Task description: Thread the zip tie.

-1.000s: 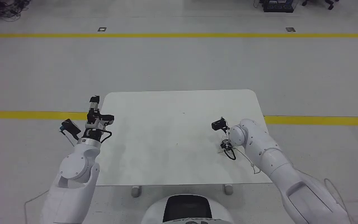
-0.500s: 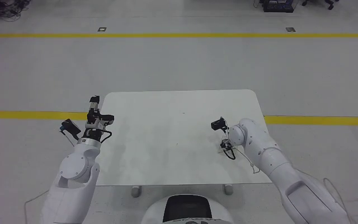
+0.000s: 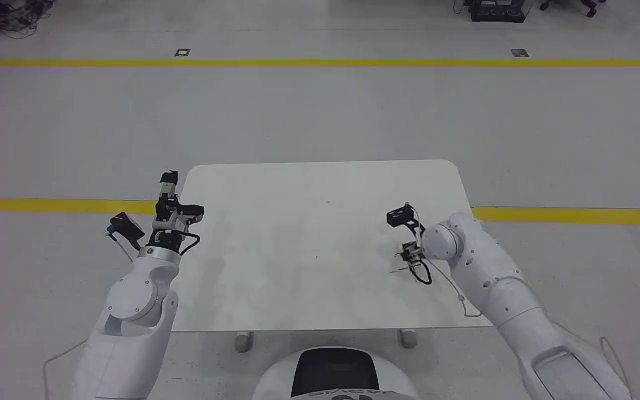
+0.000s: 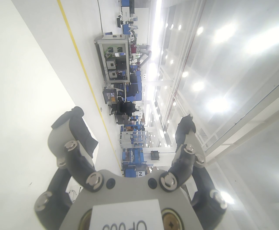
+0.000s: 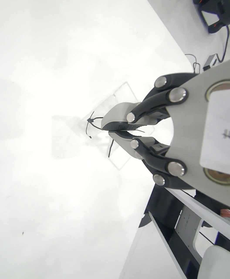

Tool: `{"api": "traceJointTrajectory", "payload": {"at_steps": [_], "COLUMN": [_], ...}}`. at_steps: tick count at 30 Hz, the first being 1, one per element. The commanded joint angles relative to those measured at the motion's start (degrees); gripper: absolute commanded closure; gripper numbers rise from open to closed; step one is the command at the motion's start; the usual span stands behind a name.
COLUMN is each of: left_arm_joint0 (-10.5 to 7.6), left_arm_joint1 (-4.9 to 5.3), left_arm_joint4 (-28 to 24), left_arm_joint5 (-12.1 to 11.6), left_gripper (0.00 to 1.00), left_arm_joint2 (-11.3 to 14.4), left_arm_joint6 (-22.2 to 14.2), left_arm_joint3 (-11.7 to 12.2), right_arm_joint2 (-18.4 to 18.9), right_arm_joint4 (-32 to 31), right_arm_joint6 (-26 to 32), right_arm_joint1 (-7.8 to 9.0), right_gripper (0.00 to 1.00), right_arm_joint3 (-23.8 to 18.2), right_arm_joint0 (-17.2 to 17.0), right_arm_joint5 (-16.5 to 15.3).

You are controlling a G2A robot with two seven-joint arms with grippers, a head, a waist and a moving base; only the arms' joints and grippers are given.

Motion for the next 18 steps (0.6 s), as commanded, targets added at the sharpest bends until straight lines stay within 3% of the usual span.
{"api": "traceJointTrajectory", "payload": {"at_steps": [1,7,13,18], "left_arm_joint0": [0.00,0.00,0.00,0.00], "left_arm_joint1": [0.00,0.00,0.00,0.00], "left_arm_joint4": [0.0,0.0,0.0,0.0], "left_arm_joint5": [0.0,0.0,0.0,0.0], "left_gripper": [0.00,0.00,0.00,0.00], "left_arm_joint2": [0.0,0.0,0.0,0.0], "left_arm_joint6": [0.0,0.0,0.0,0.0], "left_arm_joint3": [0.0,0.0,0.0,0.0], "right_arm_joint2": [2.8,9.8,10.4,8.5], "right_arm_joint4": [1.4,8.2,19.6,29.7], "right_arm_joint6": [0.2,-0.2,1.3,2.8], "right_arm_joint1": [0.92,3.12,5.35,7.84], "right_gripper": [1.00,1.00,1.00,1.00], "right_arm_joint3": [-3.0,-7.1,-10.2,-10.9], "right_arm_joint0": [-2.2,-7.0,-8.5,-7.7], "right_arm_joint5": [-2.2,-11.5,-11.5,-11.5]}}
